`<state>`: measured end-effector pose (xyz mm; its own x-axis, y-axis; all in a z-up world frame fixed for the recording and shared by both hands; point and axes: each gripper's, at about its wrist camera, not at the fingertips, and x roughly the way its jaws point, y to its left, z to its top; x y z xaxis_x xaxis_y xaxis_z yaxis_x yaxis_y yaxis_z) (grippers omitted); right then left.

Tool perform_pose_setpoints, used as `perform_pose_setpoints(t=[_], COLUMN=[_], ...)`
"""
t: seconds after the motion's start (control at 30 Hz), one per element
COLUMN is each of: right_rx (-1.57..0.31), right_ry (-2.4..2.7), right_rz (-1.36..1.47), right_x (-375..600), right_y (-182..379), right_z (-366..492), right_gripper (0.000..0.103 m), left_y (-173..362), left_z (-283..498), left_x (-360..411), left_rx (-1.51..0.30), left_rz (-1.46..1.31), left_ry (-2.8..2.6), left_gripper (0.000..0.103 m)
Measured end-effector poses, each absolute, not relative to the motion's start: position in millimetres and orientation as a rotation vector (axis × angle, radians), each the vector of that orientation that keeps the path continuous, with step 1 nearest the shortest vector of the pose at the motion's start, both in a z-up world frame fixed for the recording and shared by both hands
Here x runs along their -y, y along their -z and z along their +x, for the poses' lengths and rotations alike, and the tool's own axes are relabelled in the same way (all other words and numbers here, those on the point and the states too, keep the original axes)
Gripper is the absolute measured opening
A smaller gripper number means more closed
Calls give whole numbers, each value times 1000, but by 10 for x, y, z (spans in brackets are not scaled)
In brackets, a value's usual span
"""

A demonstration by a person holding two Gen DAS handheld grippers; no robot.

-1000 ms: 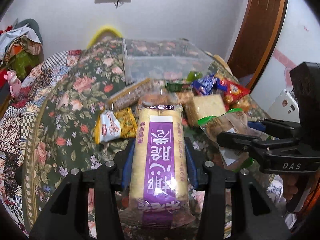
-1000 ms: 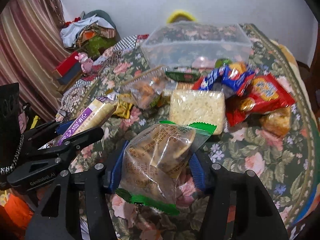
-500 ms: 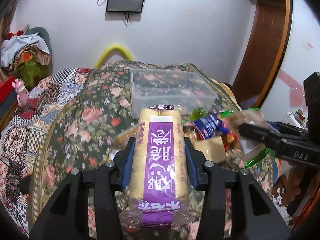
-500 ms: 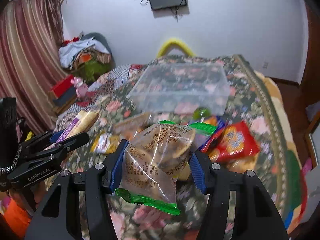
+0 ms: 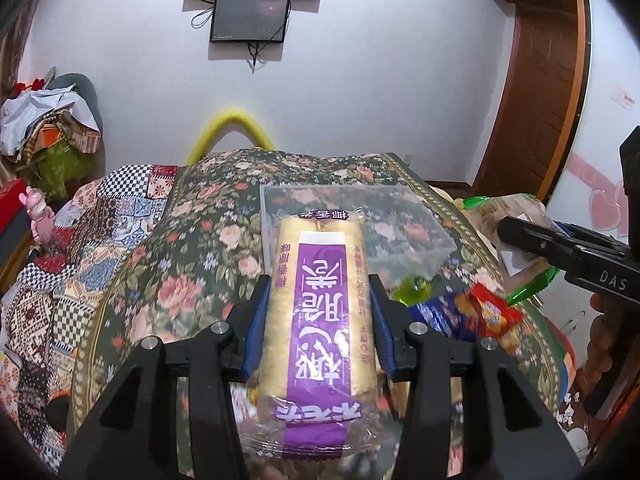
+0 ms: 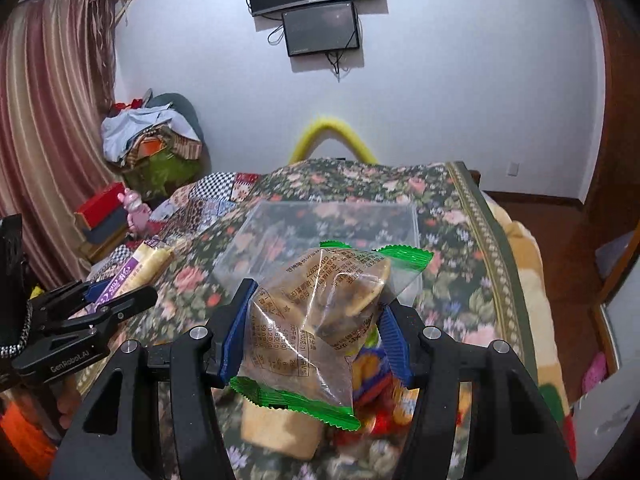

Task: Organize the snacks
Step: 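Carry both held snacks over the clear box and open both tools to drop them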

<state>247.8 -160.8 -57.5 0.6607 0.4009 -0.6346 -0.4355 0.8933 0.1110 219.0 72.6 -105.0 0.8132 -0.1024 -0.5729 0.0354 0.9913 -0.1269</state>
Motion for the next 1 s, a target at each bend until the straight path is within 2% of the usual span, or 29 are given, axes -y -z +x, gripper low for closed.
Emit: perform_pose_setpoints(t=[0.5,1.0], right_rx=[-739,-870], right_ry=[-456,-454], right_rz=[-70,-130], right_x=[1509,1459], right_y=[769,1178], right_z=[3176,3819], right_gripper=[54,55], left_y=[1022,1494], left_z=[3032,3828], left_x=[-672,-681], left_rx=[-633,-783], left_rz=[-116,-111], left_ry=[83,70], left_gripper=[45,45])
